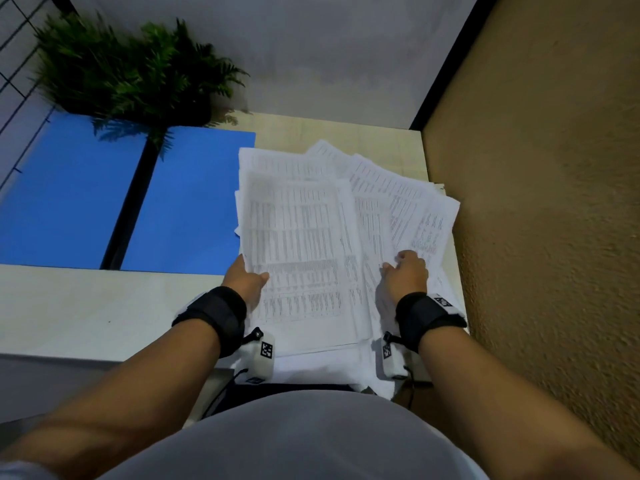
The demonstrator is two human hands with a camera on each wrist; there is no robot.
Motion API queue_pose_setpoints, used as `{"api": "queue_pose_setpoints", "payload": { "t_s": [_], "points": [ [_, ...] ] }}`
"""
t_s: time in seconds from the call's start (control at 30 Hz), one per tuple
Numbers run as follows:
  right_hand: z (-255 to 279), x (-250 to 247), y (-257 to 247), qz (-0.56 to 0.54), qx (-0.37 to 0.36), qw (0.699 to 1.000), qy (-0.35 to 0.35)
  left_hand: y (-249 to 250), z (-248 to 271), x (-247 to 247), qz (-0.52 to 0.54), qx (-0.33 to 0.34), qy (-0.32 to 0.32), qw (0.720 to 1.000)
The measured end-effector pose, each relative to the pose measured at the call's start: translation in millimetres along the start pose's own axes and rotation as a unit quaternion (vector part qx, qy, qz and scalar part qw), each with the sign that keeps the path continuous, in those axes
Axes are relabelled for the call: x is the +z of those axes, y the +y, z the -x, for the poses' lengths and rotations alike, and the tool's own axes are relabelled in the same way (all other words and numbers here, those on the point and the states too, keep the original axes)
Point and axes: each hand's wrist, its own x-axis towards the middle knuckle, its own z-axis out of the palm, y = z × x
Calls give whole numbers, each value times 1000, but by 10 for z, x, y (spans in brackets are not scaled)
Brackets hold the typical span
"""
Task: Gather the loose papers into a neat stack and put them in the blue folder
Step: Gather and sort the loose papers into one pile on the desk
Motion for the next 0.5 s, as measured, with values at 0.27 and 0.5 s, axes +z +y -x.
{"api": "queue_pose_setpoints", "payload": {
  "t_s": [0.27, 0.5],
  "points": [
    [56, 87, 46, -132, 21, 986, -103, -27, 44, 97, -20, -21, -28, 999],
    [-38, -356, 41, 33, 15, 999, 40, -33, -8, 86, -24, -22, -19, 999]
  ]
}}
